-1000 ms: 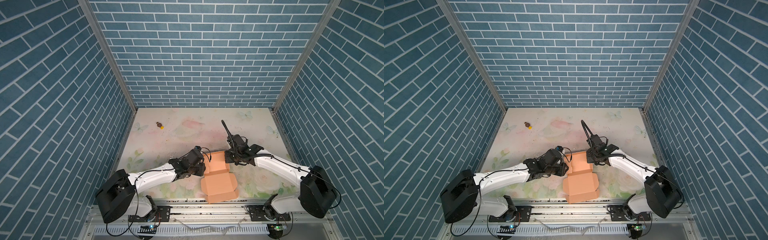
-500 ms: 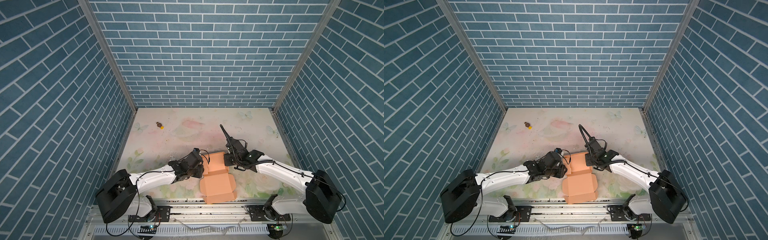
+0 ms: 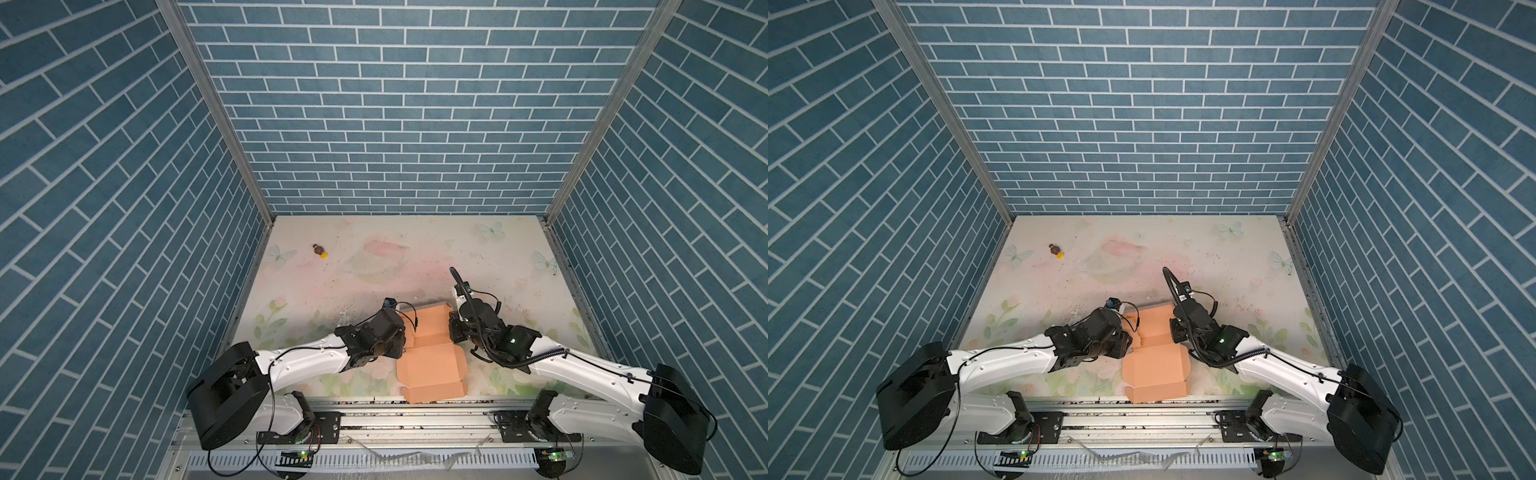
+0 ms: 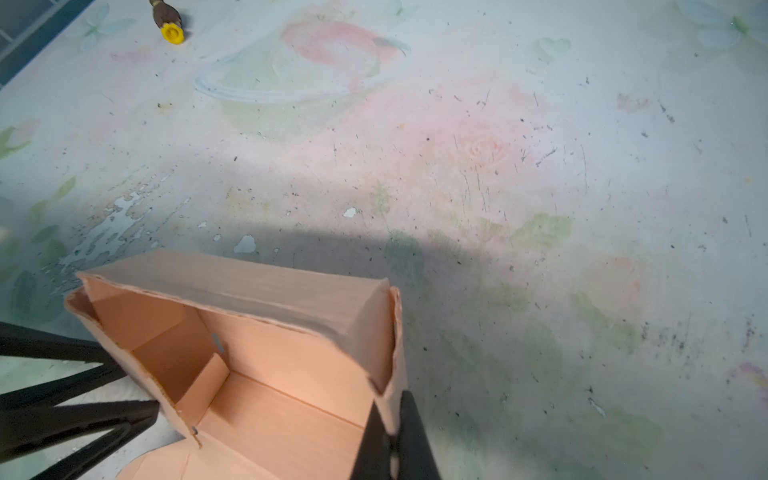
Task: Fold the paper box
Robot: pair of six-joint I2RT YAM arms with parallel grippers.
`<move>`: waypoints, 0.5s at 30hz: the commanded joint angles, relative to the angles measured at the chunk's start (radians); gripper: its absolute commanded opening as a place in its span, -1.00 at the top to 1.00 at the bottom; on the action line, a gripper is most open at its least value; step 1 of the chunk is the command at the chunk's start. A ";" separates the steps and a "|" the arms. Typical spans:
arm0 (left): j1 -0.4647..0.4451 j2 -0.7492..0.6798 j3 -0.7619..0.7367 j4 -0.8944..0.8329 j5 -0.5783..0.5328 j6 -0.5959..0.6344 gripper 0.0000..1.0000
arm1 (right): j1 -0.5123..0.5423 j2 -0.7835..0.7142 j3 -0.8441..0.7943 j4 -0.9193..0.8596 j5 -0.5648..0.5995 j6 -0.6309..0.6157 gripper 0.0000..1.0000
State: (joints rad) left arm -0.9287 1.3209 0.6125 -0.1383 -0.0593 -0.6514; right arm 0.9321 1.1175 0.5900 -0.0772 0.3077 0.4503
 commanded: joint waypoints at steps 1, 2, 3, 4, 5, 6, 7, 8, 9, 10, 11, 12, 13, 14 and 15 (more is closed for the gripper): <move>-0.007 -0.024 -0.029 -0.010 -0.049 -0.010 0.00 | 0.025 -0.032 -0.041 0.114 0.043 -0.046 1.00; -0.007 -0.026 -0.033 -0.009 -0.051 -0.012 0.00 | 0.031 -0.034 -0.056 0.135 0.049 -0.049 1.00; -0.007 -0.027 -0.036 -0.007 -0.053 -0.014 0.00 | 0.040 -0.040 -0.074 0.158 0.055 -0.054 1.00; -0.007 -0.029 -0.041 -0.003 -0.056 -0.014 0.00 | 0.049 -0.044 -0.093 0.186 0.059 -0.059 1.00; -0.007 -0.029 -0.046 -0.001 -0.059 -0.016 0.00 | 0.057 -0.048 -0.109 0.207 0.068 -0.062 1.00; -0.009 -0.028 -0.048 0.001 -0.060 -0.017 0.00 | 0.068 -0.054 -0.127 0.228 0.080 -0.064 1.00; -0.010 -0.028 -0.049 0.002 -0.062 -0.019 0.00 | 0.078 -0.060 -0.145 0.250 0.090 -0.068 1.00; -0.011 -0.027 -0.051 0.002 -0.065 -0.019 0.00 | 0.087 -0.067 -0.159 0.266 0.095 -0.071 1.00; -0.014 -0.027 -0.052 0.002 -0.068 -0.020 0.00 | 0.097 -0.073 -0.176 0.286 0.103 -0.072 1.00; -0.017 -0.026 -0.053 0.003 -0.071 -0.019 0.00 | 0.105 -0.078 -0.193 0.303 0.110 -0.073 1.00; -0.019 -0.026 -0.054 0.003 -0.073 -0.020 0.00 | 0.110 -0.083 -0.207 0.317 0.112 -0.074 1.00; -0.022 -0.027 -0.052 0.006 -0.075 -0.020 0.00 | 0.117 -0.088 -0.223 0.336 0.118 -0.076 1.00; -0.025 -0.025 -0.054 0.007 -0.079 -0.020 0.00 | 0.126 -0.093 -0.239 0.355 0.122 -0.077 1.00; -0.026 -0.025 -0.053 0.008 -0.081 -0.020 0.00 | 0.131 -0.098 -0.252 0.370 0.125 -0.079 1.00; -0.029 -0.023 -0.051 0.007 -0.084 -0.019 0.00 | 0.138 -0.100 -0.264 0.381 0.132 -0.080 1.00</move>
State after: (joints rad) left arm -0.9501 1.3033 0.5735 -0.1371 -0.1066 -0.6659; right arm 1.0470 1.0363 0.3538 0.2218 0.4217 0.4049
